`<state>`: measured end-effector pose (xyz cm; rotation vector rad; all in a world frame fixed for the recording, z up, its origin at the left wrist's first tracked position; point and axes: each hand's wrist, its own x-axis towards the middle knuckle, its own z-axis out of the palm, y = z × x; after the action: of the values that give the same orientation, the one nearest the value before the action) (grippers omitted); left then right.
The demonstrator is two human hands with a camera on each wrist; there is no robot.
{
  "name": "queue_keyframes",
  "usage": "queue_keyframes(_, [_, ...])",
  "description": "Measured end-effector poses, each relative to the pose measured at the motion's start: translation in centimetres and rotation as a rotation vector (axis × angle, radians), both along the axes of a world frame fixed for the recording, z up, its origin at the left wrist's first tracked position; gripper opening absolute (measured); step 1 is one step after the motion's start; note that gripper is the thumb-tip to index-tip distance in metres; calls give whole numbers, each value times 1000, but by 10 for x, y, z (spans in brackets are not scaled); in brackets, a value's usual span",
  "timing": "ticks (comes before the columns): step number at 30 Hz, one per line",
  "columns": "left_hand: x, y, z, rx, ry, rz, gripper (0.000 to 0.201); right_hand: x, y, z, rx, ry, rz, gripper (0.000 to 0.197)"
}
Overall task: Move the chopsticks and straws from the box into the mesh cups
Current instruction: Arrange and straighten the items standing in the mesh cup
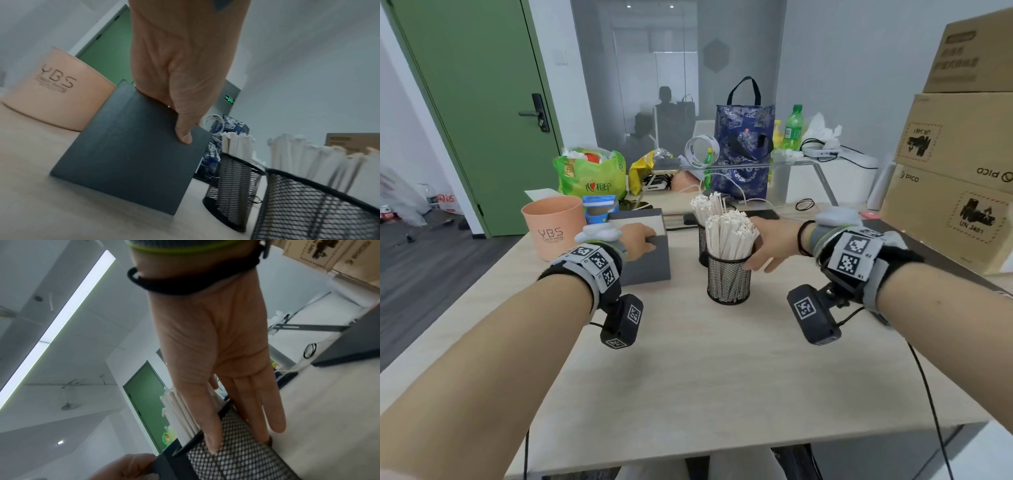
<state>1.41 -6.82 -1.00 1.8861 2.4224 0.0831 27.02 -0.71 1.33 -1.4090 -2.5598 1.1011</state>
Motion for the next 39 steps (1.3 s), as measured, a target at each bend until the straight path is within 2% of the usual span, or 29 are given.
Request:
queue_keyframes(2, [-6,-1,-1,27,-10,8,35,-2,-3,0,-13,58,-16,71])
queue_keyframes(5, [-11,1,-2,35,-25,-10,35,-7,-11,0,25,105,29,37])
queue_keyframes(7, [-13,0,-2,39,-15,-33,35,-13,-15,-3,40,139,39,29])
queue_keyframes(13, [-20,-2,-5,59,-36,-48,36,-29,-13,-14,65,135,51,54])
queue_keyframes(16, [-17,-2,-4,305,-88,-49,48,-23,-2,-13,74,-3,22,69])
queue_keyframes(18, [-4,-6,4,507,-137,-147,40,-15,8,-11,65,-63,-30,71])
queue_keyframes(19, [4,-9,9,531,-171,-210,33,-12,13,-10,82,-46,-56,69])
queue_keyframes(23, [40,-19,16,316,-167,-377,15,-10,22,-7,254,77,-127,56])
queue_keyframes(26, [58,-18,11,116,-86,-389,26,-18,22,-8,397,19,-69,54])
queue_keyframes(28, [62,-14,8,37,-93,-363,29,-27,24,-9,468,-63,-12,53])
queue_keyframes(30, [63,-11,6,26,-96,-321,28,-37,31,-13,465,-122,19,52])
queue_keyframes(33, [60,-6,6,56,-50,-290,27,-48,42,-20,394,-111,-5,49])
queue_keyframes(37, [52,-2,8,75,25,-245,26,-55,53,-21,522,-152,-41,24])
queue_keyframes(39, [46,5,7,75,55,-223,28,-55,62,-21,584,-210,-84,34])
